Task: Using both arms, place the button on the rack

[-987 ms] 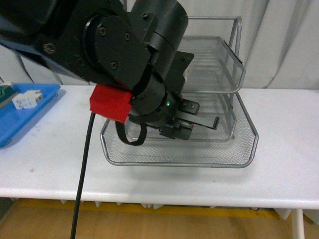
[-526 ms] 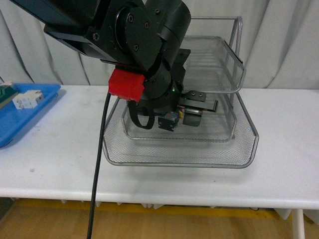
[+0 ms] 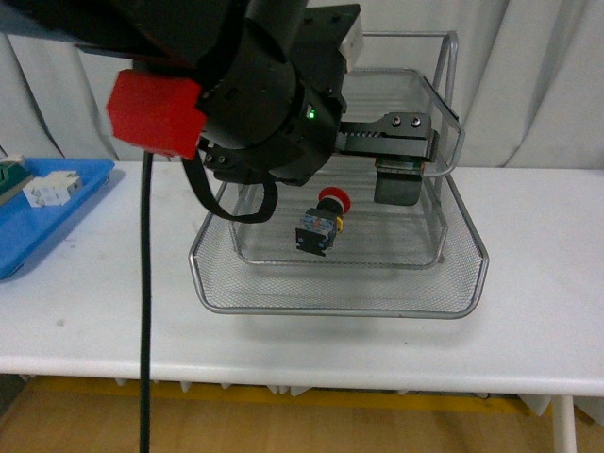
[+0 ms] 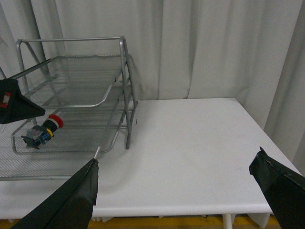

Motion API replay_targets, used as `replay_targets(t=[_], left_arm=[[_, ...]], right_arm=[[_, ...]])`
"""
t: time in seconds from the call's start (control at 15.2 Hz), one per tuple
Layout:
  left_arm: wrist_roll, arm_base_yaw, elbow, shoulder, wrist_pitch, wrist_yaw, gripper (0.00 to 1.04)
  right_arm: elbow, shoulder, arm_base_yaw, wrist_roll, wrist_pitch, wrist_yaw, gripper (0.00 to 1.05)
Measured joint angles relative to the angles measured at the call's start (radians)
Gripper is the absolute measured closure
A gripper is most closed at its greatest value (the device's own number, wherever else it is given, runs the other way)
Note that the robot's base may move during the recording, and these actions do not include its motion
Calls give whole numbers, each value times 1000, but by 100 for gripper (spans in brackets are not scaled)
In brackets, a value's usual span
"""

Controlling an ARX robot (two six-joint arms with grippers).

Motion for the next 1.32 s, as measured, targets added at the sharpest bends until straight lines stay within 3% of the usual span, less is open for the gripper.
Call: replay_targets(t=[0.26,0.33,0.46,0.53,0.66,0.86,1.05,1.18,1.32], left_arm=[[-5,33,-258,-275,203,21,7],[9,32,-337,-353,341,-44,11],[83,87,-590,-593,614,-314,32],[97,154,-710,-729,614,-325,43],[113,303,-937,-990,515,-203,68],[112,371,-1031,-1156,525,-116,104],[117,420,-1116,-1250,484,-75,103],[118,515,-1144,-1322,451,17,103],[118,513,-1176,-1392,404,25,103]], right_arm=[[0,0,0,0,0,0,6],[0,0,0,0,0,0,6],[0,0,0,0,0,0,6],[0,0,0,0,0,0,6],[0,0,0,0,0,0,6],[0,0,0,0,0,0,6],[0,0,0,0,0,0,6],[0,0,0,0,1,0,6],[0,0,0,0,0,0,6]])
